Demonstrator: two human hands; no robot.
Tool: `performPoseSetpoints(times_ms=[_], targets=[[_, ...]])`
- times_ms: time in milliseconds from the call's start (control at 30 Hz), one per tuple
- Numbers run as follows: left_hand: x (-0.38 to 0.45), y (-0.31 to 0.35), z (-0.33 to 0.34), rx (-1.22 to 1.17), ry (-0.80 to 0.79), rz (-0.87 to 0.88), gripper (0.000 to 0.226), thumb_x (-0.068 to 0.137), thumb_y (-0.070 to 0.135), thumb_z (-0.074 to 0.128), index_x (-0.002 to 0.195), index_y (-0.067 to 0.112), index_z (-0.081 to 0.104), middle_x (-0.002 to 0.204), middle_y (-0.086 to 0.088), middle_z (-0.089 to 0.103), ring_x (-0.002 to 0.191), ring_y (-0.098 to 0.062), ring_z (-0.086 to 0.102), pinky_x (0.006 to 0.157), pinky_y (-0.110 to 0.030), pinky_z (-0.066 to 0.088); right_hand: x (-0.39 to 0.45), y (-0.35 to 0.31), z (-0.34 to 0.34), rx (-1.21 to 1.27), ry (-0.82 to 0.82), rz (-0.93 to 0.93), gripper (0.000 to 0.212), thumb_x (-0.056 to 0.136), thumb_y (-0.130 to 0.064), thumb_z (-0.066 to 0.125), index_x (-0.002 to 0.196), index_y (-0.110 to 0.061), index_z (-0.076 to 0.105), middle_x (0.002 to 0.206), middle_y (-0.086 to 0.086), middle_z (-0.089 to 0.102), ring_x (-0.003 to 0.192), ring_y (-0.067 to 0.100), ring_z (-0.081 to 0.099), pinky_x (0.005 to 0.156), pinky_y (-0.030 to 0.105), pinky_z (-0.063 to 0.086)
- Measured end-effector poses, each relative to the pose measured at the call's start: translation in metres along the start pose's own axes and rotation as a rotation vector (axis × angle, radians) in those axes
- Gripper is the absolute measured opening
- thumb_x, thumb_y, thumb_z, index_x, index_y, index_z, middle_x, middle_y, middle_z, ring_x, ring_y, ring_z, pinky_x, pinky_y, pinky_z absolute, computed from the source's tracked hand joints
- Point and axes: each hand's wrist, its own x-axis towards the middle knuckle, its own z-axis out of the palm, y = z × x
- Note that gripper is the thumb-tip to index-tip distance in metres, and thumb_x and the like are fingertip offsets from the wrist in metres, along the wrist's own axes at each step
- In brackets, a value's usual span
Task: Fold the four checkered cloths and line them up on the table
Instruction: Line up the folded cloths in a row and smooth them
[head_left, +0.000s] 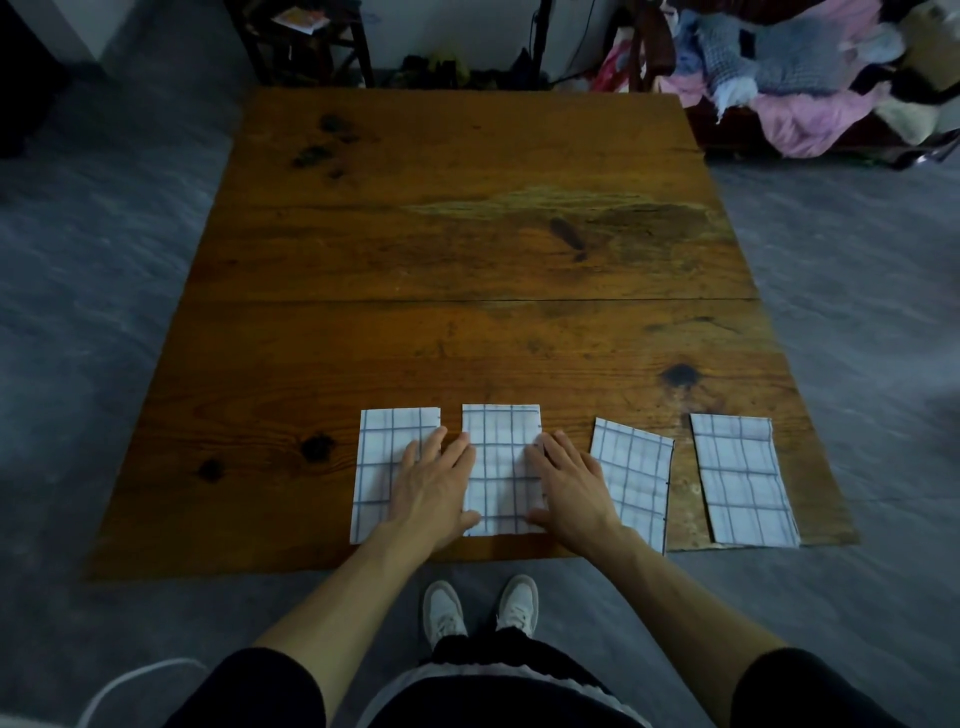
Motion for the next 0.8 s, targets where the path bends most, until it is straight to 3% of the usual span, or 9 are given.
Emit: performPoseSetpoints(times_ms=[400, 633, 800], targets=[[0.002, -0.002, -0.006, -0.006, -0.016, 0.038, 0.084, 0.086, 0.054, 0.064, 0.153, 0.020, 0.027, 0.165, -0.001, 0.015, 0.152, -0.027, 0.005, 0.121, -0.050, 0.012, -0.005, -0.004, -0.001, 0.009, 0.002, 0.040, 0.085, 0.081, -0.040, 0.075, 0.150, -0.027, 0.027, 0.161, -0.003, 0.017, 0.151, 0.024, 0.003, 0.121, 0.046, 0.013], [0.014, -0.005, -0.023, -0.177, 0.090, 0.034, 0.064, 0.092, 0.049, 0.060, 0.147, 0.024, 0.039, 0.159, 0.002, 0.030, 0.149, -0.020, 0.016, 0.118, -0.043, 0.020, -0.023, 0.010, -0.016, 0.082, 0.079, 0.222, 0.083, 0.084, -0.044, 0.071, 0.151, -0.026, 0.026, 0.163, 0.002, 0.014, 0.152, 0.024, 0.002, 0.120, 0.048, 0.015], [0.014, 0.032, -0.039, -0.197, 0.125, 0.097, 0.062, 0.093, 0.047, 0.058, 0.147, 0.023, 0.039, 0.157, 0.001, 0.033, 0.148, -0.020, 0.018, 0.117, -0.042, 0.022, -0.055, 0.040, -0.022, 0.110, 0.130, 0.328, 0.079, 0.088, -0.044, 0.066, 0.153, -0.025, 0.023, 0.164, 0.003, 0.013, 0.152, 0.023, 0.003, 0.120, 0.045, 0.015]])
